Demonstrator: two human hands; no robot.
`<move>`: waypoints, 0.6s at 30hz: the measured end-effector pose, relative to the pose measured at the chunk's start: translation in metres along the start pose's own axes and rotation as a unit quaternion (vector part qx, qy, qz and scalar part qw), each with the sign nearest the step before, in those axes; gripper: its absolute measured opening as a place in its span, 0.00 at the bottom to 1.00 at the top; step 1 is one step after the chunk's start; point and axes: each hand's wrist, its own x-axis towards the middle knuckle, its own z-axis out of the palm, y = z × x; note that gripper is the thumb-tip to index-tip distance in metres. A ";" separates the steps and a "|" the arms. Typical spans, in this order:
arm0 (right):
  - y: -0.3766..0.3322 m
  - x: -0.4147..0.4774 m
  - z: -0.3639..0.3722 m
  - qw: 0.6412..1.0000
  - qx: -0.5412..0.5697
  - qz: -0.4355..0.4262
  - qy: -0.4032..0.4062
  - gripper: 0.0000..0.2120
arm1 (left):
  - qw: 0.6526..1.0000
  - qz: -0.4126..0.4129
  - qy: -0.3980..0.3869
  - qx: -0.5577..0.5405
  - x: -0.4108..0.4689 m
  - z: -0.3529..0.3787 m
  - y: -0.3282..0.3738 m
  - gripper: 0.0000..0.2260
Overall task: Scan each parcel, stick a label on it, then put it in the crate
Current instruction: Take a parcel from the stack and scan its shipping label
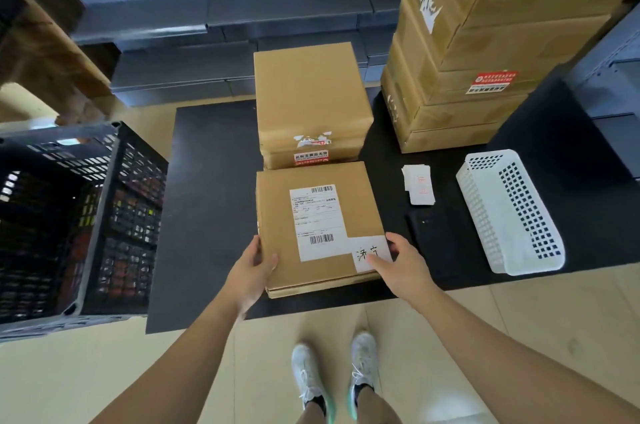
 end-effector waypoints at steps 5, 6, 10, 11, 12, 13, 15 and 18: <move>0.017 0.005 -0.012 0.999 0.001 -0.017 0.029 0.26 | 1.000 0.011 0.023 0.001 0.010 0.020 -0.003 0.16; 0.022 0.007 -0.017 0.998 0.002 -0.012 0.062 0.25 | 1.000 0.010 0.029 0.000 0.010 0.022 -0.002 0.15; 0.046 0.024 -0.039 0.976 -0.062 0.048 0.204 0.28 | 0.983 0.083 0.110 0.119 0.008 0.028 -0.002 0.20; 0.051 0.030 -0.042 0.970 -0.107 0.066 0.210 0.32 | 0.971 0.112 0.128 0.169 0.010 0.029 -0.002 0.24; 0.054 0.036 -0.044 0.963 -0.151 0.079 0.208 0.36 | 0.958 0.143 0.136 0.209 0.009 0.032 0.000 0.25; 0.056 0.042 -0.045 0.957 -0.185 0.086 0.205 0.40 | 0.944 0.173 0.138 0.245 0.008 0.036 0.002 0.23; 0.057 0.054 -0.043 0.950 -0.220 0.092 0.203 0.45 | 0.917 0.218 0.117 0.314 0.005 0.045 0.004 0.17; 0.055 0.070 -0.037 0.943 -0.246 0.101 0.202 0.50 | 0.917 0.222 0.069 0.326 0.000 0.051 -0.004 0.22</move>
